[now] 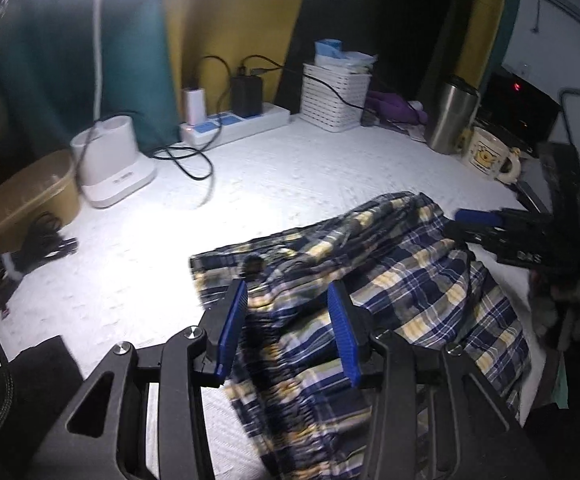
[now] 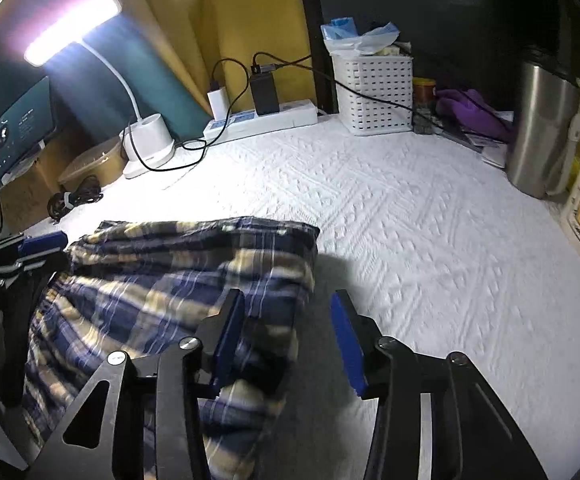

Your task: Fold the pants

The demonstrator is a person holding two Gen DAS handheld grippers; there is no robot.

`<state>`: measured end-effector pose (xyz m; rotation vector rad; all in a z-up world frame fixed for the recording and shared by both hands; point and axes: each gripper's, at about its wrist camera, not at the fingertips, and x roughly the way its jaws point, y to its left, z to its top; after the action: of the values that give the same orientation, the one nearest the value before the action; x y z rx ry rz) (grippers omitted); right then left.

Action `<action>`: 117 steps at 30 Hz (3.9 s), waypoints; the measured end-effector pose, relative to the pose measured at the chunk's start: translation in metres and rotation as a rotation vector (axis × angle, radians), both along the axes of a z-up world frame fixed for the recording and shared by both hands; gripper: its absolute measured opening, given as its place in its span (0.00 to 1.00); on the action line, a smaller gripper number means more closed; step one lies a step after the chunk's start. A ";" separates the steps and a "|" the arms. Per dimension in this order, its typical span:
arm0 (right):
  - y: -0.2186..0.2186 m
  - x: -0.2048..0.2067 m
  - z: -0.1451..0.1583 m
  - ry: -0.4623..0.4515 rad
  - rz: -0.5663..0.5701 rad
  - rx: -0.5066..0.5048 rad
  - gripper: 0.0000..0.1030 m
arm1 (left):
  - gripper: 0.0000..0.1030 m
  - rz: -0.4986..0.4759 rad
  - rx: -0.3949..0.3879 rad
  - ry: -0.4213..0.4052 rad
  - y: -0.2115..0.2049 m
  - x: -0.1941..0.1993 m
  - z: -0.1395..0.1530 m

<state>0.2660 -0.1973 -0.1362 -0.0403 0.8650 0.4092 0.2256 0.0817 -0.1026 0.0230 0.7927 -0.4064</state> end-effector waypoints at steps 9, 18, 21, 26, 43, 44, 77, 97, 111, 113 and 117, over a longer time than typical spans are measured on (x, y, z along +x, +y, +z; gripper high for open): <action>0.016 0.028 -0.013 0.023 0.056 -0.013 0.19 | 0.11 0.003 0.024 0.014 -0.003 0.017 -0.015; 0.026 0.045 -0.012 0.021 0.059 -0.026 0.16 | 0.05 0.011 0.014 0.001 0.001 0.025 -0.012; 0.026 0.051 -0.013 0.037 0.049 -0.005 0.16 | 0.05 0.021 0.004 0.011 0.005 0.028 -0.015; 0.029 0.064 -0.020 0.068 0.044 0.016 0.16 | 0.05 0.035 0.023 0.022 0.008 0.031 -0.025; -0.002 0.061 0.004 -0.005 -0.049 -0.042 0.64 | 0.20 0.144 -0.039 -0.022 0.033 0.022 -0.006; -0.008 0.057 0.006 -0.007 -0.059 -0.043 0.64 | 0.24 0.155 -0.053 -0.033 0.036 0.018 -0.002; -0.012 -0.088 -0.003 -0.003 0.008 -0.157 0.64 | 0.43 0.143 -0.109 0.041 0.011 -0.063 -0.005; -0.035 -0.110 -0.018 0.034 -0.023 -0.175 0.66 | 0.51 0.175 -0.067 0.125 0.022 -0.063 -0.039; -0.032 -0.067 0.006 -0.021 -0.037 -0.111 0.86 | 0.71 0.157 -0.108 0.110 0.019 -0.018 -0.023; -0.032 -0.061 0.003 -0.014 -0.041 -0.110 0.86 | 0.71 0.167 -0.108 0.155 0.019 -0.010 -0.033; -0.034 -0.050 -0.003 0.006 -0.051 -0.099 0.86 | 0.73 0.179 -0.131 0.198 0.022 -0.005 -0.047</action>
<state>0.2162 -0.2311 -0.1397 -0.1078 0.8904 0.3183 0.2210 0.1040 -0.1492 -0.2122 0.9530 -0.2923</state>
